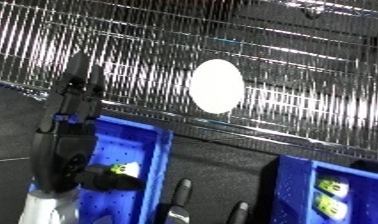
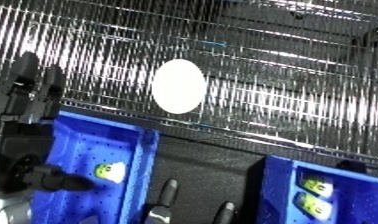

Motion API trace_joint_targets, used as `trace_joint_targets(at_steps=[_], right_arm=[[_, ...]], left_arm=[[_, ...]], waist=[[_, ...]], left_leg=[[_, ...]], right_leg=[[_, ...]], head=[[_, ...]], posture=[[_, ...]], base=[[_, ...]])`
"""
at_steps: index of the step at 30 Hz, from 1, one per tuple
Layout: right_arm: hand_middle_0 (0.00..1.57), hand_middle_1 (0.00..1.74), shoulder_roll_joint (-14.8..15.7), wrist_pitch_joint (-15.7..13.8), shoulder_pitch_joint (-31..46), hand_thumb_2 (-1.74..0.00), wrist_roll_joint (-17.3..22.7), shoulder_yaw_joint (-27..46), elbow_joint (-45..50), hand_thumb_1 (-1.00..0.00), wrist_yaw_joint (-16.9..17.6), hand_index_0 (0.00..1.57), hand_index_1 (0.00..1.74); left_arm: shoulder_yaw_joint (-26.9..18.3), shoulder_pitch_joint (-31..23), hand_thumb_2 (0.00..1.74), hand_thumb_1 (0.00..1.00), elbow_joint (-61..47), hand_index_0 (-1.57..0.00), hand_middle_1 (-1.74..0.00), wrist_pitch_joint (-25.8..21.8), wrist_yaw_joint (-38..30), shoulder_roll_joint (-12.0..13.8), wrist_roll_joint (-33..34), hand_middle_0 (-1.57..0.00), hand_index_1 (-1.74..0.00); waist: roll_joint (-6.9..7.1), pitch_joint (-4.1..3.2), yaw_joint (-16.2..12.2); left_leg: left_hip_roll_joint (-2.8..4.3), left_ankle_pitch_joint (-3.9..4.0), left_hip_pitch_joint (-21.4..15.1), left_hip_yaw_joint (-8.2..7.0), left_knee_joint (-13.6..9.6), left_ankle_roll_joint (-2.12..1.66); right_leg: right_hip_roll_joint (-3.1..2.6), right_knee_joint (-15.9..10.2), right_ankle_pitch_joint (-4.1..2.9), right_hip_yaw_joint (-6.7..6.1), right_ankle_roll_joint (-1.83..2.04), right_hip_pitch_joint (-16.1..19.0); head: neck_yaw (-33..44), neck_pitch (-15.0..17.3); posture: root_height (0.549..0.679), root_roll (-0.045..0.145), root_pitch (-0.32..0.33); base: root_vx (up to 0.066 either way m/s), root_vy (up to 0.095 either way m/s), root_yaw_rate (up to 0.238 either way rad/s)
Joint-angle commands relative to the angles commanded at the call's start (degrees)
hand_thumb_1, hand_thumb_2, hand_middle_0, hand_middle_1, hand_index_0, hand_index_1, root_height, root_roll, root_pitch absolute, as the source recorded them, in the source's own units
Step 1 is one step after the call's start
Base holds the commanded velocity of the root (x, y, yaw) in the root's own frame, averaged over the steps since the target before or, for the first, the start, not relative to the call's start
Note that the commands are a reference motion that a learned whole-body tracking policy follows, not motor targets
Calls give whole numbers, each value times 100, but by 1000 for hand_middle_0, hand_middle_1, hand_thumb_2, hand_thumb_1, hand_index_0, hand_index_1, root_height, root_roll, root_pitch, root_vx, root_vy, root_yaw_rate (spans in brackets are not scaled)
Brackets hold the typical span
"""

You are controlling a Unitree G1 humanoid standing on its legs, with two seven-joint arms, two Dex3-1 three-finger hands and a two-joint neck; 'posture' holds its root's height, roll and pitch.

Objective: Pick up the object and place it into the box

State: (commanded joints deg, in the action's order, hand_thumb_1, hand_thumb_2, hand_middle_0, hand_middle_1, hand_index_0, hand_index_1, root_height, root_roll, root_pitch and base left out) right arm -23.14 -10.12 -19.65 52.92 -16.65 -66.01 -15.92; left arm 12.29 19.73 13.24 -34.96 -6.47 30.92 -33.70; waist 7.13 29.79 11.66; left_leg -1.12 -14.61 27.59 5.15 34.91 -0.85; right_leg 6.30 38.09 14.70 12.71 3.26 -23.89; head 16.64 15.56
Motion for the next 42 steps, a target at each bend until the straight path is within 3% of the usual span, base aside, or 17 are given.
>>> trace_joint_targets(at_steps=[10,28,42], right_arm=[[0,0,17,49,-232,0,-163,-202,74,0,-39,0,0],[0,0,80,53,-443,0,-88,-503,548,0,217,0,0],[0,0,153,-12,-362,0,63,-659,873,0,383,0,0]], left_arm=[[336,708,0,0,1012,0,0,114,-671,-112,720,0,0],[453,1546,0,0,2419,0,0,344,-608,-364,474,0,0],[567,2149,0,0,2875,0,0,484,-420,-408,396,0,0]], waist=[[102,0,-266],[309,0,-661],[478,0,-914]], left_leg=[[116,-93,90,-131,192,13],[284,-190,565,-247,464,12],[372,-239,793,-263,554,-7]], right_leg=[[-97,123,-4,-167,34,-176],[-267,260,-85,-323,92,-704],[-361,244,-130,-397,116,-924]], head=[[377,-299],[616,-980],[746,-1145]], posture=[[643,-3,65],[637,-18,116],[636,-24,147]], base=[[9,28,-143],[-1,13,-82],[-1,-5,-38]])
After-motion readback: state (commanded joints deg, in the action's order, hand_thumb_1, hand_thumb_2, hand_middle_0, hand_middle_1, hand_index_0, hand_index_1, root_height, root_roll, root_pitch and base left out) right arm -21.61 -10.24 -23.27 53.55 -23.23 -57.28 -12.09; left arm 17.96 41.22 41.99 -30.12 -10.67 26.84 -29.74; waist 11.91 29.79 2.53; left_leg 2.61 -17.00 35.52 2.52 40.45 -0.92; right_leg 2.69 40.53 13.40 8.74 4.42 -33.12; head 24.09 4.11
